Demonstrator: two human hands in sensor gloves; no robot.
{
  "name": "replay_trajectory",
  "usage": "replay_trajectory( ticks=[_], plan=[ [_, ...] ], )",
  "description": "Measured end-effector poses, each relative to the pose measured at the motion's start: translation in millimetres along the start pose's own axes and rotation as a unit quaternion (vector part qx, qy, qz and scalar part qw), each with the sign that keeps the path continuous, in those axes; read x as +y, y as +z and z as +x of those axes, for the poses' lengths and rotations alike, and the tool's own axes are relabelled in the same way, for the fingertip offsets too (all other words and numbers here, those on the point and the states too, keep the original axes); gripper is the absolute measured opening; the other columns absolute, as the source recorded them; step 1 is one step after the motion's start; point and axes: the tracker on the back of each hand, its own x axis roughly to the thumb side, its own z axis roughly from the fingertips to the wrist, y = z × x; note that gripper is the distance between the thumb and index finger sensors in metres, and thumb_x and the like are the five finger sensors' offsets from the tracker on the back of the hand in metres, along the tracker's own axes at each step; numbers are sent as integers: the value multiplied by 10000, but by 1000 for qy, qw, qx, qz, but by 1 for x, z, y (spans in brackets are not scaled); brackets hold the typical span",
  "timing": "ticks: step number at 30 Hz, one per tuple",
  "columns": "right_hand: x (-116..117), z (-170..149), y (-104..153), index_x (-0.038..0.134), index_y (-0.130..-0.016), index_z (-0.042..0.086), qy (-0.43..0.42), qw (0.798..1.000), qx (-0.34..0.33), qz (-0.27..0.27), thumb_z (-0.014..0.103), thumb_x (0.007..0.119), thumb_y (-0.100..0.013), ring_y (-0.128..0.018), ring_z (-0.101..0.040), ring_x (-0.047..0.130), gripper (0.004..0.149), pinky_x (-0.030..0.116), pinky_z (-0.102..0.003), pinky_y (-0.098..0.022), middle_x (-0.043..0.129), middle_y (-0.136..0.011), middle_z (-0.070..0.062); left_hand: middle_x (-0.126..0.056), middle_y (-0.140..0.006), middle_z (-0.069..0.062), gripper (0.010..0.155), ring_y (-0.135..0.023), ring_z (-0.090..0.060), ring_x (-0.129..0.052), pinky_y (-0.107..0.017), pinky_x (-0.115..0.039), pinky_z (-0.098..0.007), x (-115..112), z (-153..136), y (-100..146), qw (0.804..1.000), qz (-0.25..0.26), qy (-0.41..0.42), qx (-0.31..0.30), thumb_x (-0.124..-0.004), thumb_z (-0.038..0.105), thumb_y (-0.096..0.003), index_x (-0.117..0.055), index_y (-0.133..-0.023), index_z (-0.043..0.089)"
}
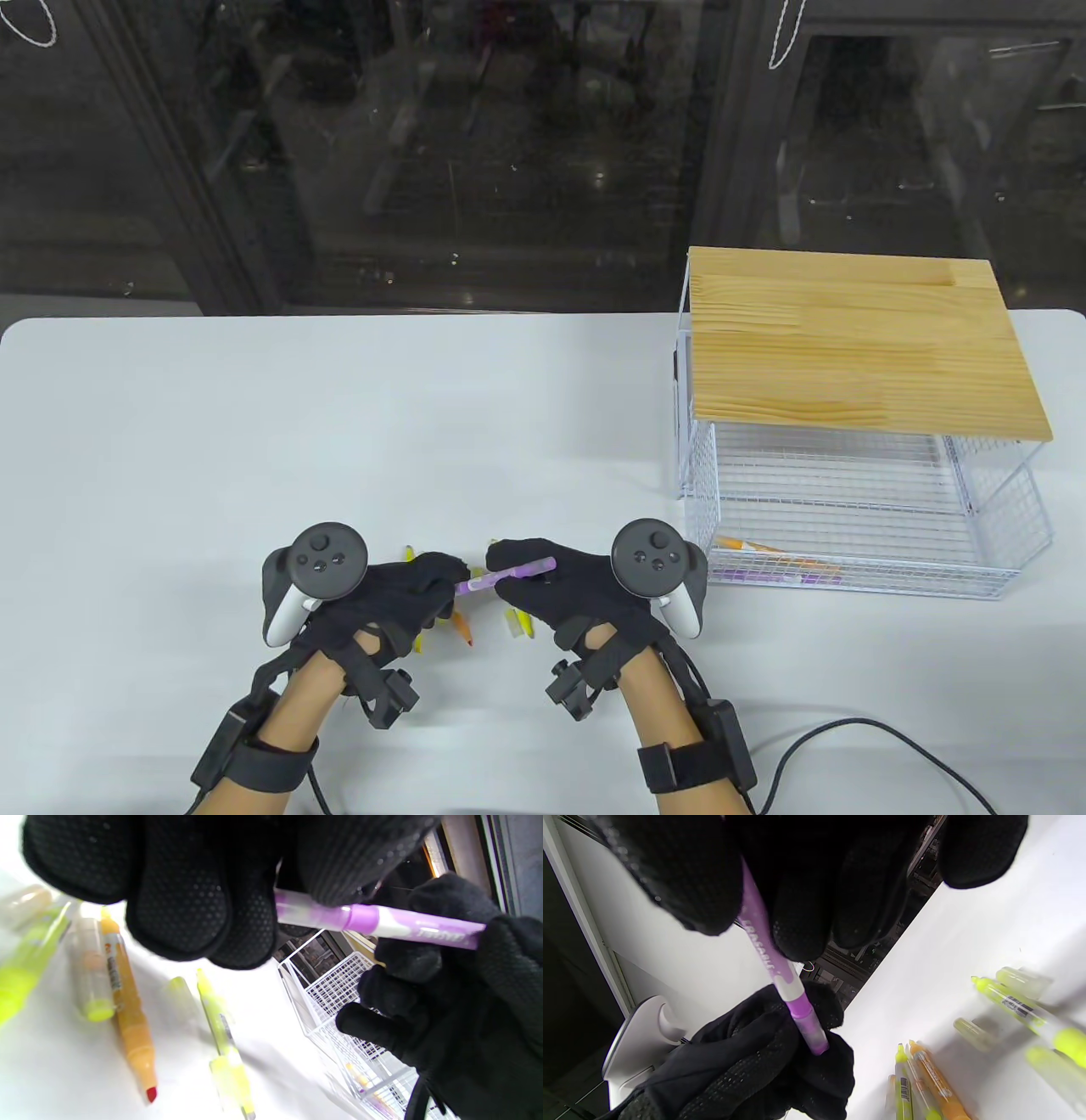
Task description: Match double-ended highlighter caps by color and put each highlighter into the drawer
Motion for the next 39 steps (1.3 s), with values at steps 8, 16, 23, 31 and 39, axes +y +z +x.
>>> replay_trajectory(
  ticks=[8,16,23,31,39],
  plan=[
    [3,3,1,893,-833,316,-10,1000,-8,6,424,928,-401,-673,-304,959,447,669,-650,-589,999,-785,14,-1057,-630,-132,472,-444,-325,-1038,-396,-842,-582,-1,4,2,1000,13,-13,-9,-803,372,-403,-913,-834,215],
    [4,7,1,897,-835,287,-14,1000,-26,6,397,934,-402,-689,-323,943,448,642,-666,-598,997,-792,-8,-1067,-610,-144,464,-417,-328,-1045,-382,-852,-580,2,11,6,999,33,-23,-18,-806,366,-396,-929,-819,218],
    [-4,7,2,883,-851,253,-49,998,-32,-31,416,902,-412,-668,-314,951,469,663,-650,-585,998,-762,-8,-1045,-629,-119,482,-444,-301,-1034,-400,-847,-566,1,16,6,999,34,7,-41,-792,369,-405,-892,-858,238],
    [-12,7,4,835,-911,223,-50,997,-27,-45,416,833,-435,-718,-345,889,514,661,-638,-581,919,-842,-38,-991,-801,-90,526,-566,-376,-1004,-439,-805,-611,9,9,7,998,53,18,-32,-794,381,-414,-835,-924,260],
    [-39,16,12,853,-898,227,-47,993,-40,-97,417,815,-428,-747,-354,899,509,686,-621,-576,920,-902,-61,-1004,-794,-87,508,-564,-382,-1009,-435,-808,-611,42,1,17,987,151,-45,-5,-798,387,-411,-870,-894,245]
  ],
)
